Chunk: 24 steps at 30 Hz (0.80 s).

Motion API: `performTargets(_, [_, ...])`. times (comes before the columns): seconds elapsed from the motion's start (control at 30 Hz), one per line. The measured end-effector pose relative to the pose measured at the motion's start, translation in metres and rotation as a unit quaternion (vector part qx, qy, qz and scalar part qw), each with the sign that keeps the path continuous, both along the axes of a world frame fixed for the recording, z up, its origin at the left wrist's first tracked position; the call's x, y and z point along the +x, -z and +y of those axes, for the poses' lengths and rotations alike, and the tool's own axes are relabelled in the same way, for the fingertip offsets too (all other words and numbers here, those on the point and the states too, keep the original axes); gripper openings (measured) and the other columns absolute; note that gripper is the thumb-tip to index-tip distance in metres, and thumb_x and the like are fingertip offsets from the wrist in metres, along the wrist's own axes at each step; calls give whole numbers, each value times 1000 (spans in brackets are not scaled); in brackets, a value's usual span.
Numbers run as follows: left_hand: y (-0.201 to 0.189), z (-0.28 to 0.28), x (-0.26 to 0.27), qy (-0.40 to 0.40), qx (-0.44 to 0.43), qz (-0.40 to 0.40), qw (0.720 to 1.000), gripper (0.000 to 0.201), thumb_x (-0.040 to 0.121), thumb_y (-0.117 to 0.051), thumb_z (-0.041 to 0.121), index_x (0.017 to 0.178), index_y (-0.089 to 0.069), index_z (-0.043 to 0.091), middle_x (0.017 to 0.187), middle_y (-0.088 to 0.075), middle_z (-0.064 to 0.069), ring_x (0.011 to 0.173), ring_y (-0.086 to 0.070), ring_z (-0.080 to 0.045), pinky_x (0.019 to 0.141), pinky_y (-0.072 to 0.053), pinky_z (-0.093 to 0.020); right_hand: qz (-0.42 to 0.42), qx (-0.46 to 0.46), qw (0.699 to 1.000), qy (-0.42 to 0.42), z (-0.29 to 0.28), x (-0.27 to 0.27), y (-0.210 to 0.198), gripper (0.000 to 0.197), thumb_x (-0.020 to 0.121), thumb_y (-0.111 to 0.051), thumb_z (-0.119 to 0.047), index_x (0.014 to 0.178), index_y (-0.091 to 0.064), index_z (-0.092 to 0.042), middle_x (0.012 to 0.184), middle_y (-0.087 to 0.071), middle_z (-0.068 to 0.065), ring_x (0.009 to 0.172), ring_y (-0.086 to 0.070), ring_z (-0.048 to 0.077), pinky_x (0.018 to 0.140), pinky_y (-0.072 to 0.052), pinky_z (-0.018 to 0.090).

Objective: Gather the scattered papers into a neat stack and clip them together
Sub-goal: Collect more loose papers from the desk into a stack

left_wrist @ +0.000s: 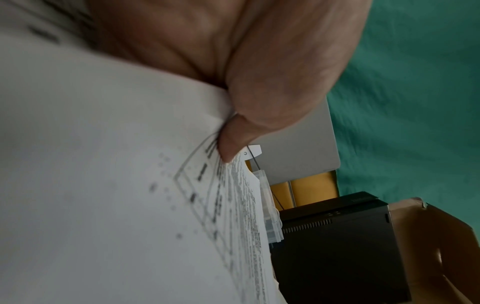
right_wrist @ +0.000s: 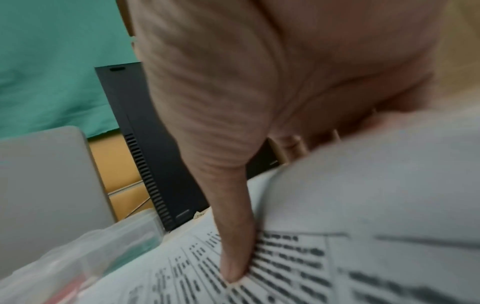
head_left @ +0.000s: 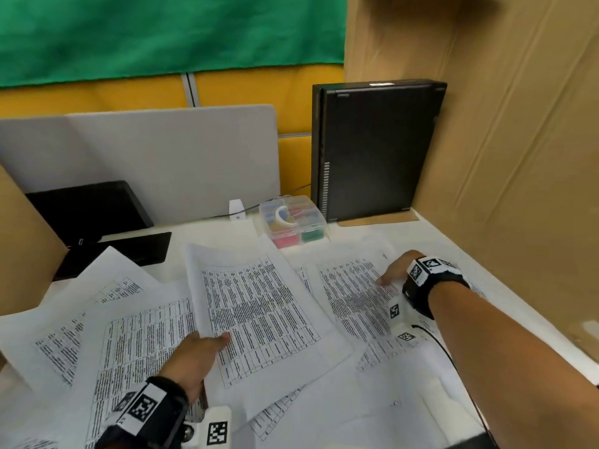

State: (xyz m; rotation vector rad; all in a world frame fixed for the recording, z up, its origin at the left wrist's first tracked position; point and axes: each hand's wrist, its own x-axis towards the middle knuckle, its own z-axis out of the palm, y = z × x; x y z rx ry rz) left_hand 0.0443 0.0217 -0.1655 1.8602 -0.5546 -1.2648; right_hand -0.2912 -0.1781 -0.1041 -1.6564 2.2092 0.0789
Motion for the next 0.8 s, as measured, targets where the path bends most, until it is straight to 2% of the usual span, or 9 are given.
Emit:
performTargets(0.07, [0,1,0,0,-8,-4,1000,58,86,-73,28,131,-49,1,116,-68,-21,101,-67,-40,94,-52,-56,5,30,999,-34,-1,0,-6,61,83,-78,-41,132,-63,-8,141,-60,11,125,-60,29,95,-48,31])
performTargets(0.2, [-3,1,-5,1,-9,-18,1000,63,89,-70,28,139,-41,3,121,-62,-18,106,-61,-37,92,-51,-47,35,34,998,-50,1,-25,-38,41,88,-72,-33,122,-66,-11,139,-59,10,120,-58,29,89,-44,31])
performTargets(0.33, [2,2,-3,-3,-15,-15,1000,63,90,-69,26,140,-41,0,127,-60,-18,111,-59,-38,100,-48,-51,27,33,998,42,-5,-88,-48,48,66,-89,-33,105,-74,-9,125,-68,11,107,-64,31,89,-48,31])
performTargets(0.4, [3,1,-2,-6,-25,-12,1000,63,90,-69,27,140,-40,1,126,-60,-16,111,-58,-36,100,-47,-48,23,59,996,62,1,-110,-36,67,70,-88,-37,126,-68,-6,132,-64,16,115,-62,32,100,-48,37])
performTargets(0.47, [4,1,-2,-4,-25,-10,1000,62,89,-70,28,138,-42,2,125,-61,-17,110,-60,-38,100,-48,-51,9,72,993,93,7,-121,-22,88,76,-83,-45,145,-48,-1,149,-51,16,133,-52,30,109,-41,36])
performTargets(0.6, [5,1,-3,-2,-40,-12,999,56,88,-71,29,132,-48,4,121,-65,-17,107,-62,-38,99,-49,-53,-31,69,988,132,2,-136,8,114,53,-97,-41,144,-45,3,147,-52,19,130,-54,34,108,-45,39])
performTargets(0.67, [5,5,-4,2,-49,-11,999,44,90,-69,27,122,-53,3,115,-68,-18,104,-65,-37,97,-50,-53,-30,51,993,106,5,-133,6,94,60,-95,-37,136,-56,2,138,-59,18,119,-60,34,100,-50,38])
performTargets(0.73, [7,8,-5,-6,-67,-11,998,34,92,-67,24,116,-58,2,109,-69,-22,100,-66,-39,92,-53,-51,-8,15,998,57,7,-132,0,59,80,-80,-27,125,-61,5,119,-63,17,103,-61,32,89,-51,33])
performTargets(0.8, [6,11,-7,-17,-85,-25,996,32,92,-67,21,116,-58,3,111,-67,-24,100,-64,-38,81,-54,-41,-10,-33,999,16,13,-124,-22,41,85,-68,-20,118,-64,3,112,-65,16,95,-61,33,87,-52,36])
